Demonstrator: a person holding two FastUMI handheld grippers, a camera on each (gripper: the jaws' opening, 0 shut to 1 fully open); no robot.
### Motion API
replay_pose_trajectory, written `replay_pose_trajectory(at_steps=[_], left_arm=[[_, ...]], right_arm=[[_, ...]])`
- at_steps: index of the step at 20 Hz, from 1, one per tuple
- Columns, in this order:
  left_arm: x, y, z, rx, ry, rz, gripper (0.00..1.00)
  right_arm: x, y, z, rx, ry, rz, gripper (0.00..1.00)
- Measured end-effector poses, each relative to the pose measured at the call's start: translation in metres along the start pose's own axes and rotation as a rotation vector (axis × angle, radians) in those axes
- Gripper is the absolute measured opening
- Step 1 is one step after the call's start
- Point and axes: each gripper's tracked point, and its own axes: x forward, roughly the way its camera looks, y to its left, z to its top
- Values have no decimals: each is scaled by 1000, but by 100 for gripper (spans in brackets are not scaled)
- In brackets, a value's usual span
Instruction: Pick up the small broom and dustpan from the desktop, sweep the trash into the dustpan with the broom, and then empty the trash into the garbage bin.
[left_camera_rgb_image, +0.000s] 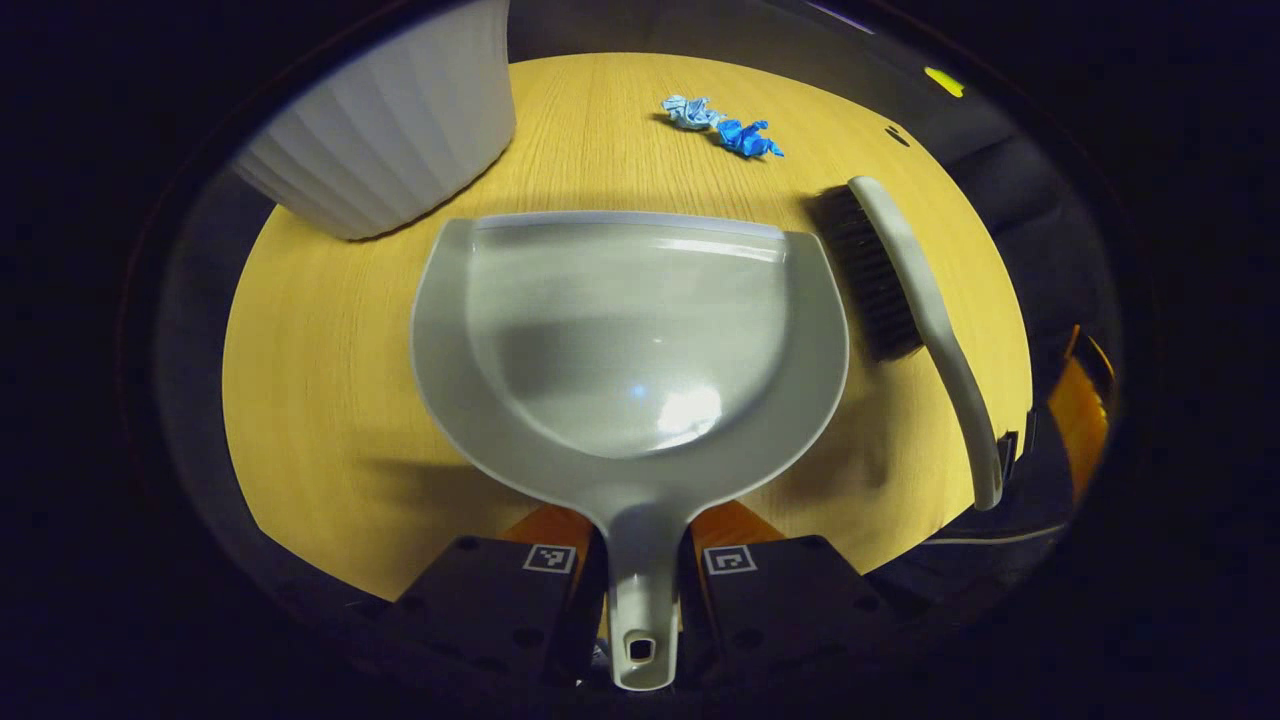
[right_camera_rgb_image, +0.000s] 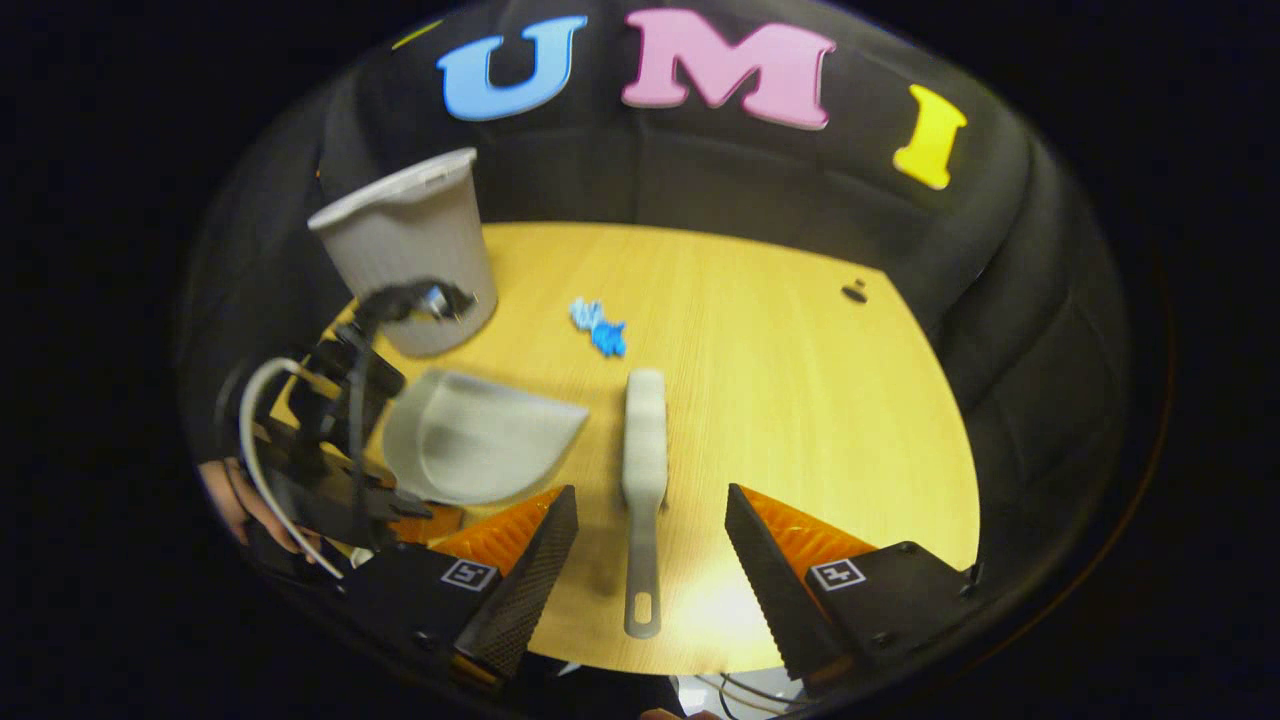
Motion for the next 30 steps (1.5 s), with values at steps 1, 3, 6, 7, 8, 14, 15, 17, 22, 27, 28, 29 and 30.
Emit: replay_pose_trajectory(at_steps=[1,3,6,7,8,14,15,17,22,27,28,29,30], left_arm=[[-1,1,-3,0,-8,1,30],[-2,1,-7,-10,-20,0,30],[-2,1,-8,-23,-31,-9,30],[-2,1,-8,-25,-31,-12,30],[-1,1,-8,-26,-32,-13,30],[-3,1,-8,-37,-28,-11,30],[-3,1,-8,-40,-28,-11,30],[-3,1,-8,-41,-25,-11,30],[-3,1,-8,-18,3,-20,30],[-6,19,-3,76,69,1,30],[-6,24,0,102,85,10,30],[-7,30,2,129,101,18,30],[-8,35,6,157,116,27,30]], right_arm=[[12,3,-12,-12,75,17,98],[35,-3,-31,-75,202,4,90],[49,-6,-43,-65,326,1,99],[54,-6,-42,-59,340,1,99],[58,-8,-43,-50,360,-2,99],[77,-12,-41,-5,443,23,50],[78,-15,-42,-15,447,29,45],[81,-19,-42,-43,456,32,33],[91,-56,-10,-248,410,-33,29],[116,-86,51,-281,373,-59,28],[123,-91,68,-295,361,-66,28],[130,-96,82,-316,352,-70,28],[137,-99,97,-345,348,-72,28]])
